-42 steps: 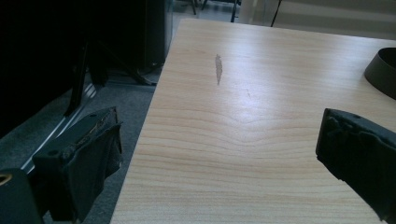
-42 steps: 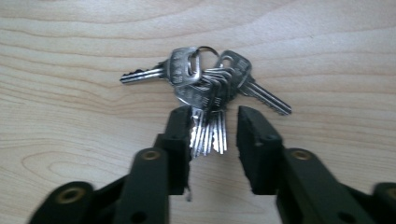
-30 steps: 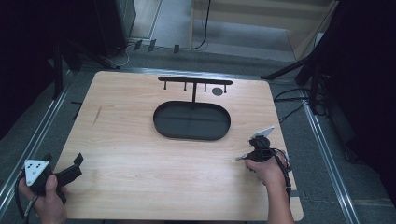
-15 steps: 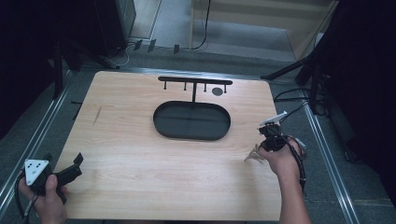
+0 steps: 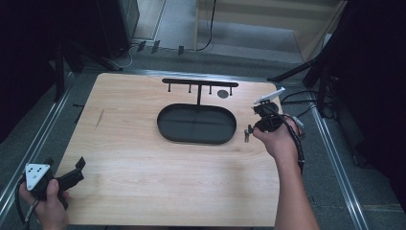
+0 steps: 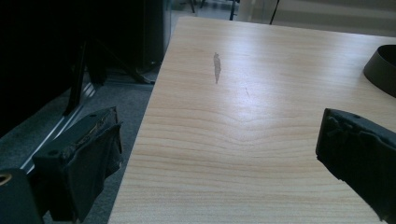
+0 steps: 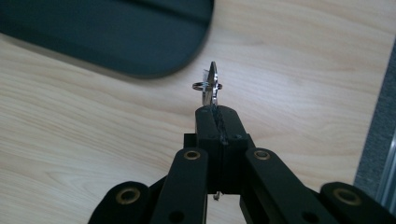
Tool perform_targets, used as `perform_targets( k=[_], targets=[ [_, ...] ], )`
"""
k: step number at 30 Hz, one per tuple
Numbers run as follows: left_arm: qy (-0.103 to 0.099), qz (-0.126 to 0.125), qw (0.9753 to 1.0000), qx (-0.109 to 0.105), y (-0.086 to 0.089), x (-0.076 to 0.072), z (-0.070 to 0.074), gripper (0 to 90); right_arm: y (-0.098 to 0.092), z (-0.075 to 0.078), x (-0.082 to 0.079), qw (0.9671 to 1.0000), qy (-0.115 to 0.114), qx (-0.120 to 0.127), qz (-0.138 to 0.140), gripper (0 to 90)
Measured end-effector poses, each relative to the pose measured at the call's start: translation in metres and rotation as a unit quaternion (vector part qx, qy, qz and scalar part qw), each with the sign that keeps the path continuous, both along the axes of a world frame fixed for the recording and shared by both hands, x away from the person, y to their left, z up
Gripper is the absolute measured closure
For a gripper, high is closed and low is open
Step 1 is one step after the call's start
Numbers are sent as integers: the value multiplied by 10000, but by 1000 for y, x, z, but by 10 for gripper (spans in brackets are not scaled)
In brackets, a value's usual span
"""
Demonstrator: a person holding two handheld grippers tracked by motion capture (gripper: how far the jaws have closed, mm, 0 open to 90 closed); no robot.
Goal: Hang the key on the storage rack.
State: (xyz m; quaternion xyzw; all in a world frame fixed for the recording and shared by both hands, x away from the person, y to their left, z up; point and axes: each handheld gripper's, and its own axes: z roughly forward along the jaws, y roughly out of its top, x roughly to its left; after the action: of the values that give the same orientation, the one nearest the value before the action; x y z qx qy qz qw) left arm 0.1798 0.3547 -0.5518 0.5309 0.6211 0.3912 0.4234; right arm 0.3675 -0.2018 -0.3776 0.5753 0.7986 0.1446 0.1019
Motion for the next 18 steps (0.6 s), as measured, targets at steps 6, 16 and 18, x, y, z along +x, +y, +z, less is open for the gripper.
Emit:
perform_targets(
  k=[6,16,18],
  targets=[
    [11,-6,10000,16,0,0,0,6,19,14,14,10000,13,48,48,900],
    [7,10,10000,21,-1,0,0,7,43,45,31,9994,-114,337,-23,900],
    [3,11,10000,26,-1,0,0,6,46,50,34,9991,-146,405,-35,900]
  ],
)
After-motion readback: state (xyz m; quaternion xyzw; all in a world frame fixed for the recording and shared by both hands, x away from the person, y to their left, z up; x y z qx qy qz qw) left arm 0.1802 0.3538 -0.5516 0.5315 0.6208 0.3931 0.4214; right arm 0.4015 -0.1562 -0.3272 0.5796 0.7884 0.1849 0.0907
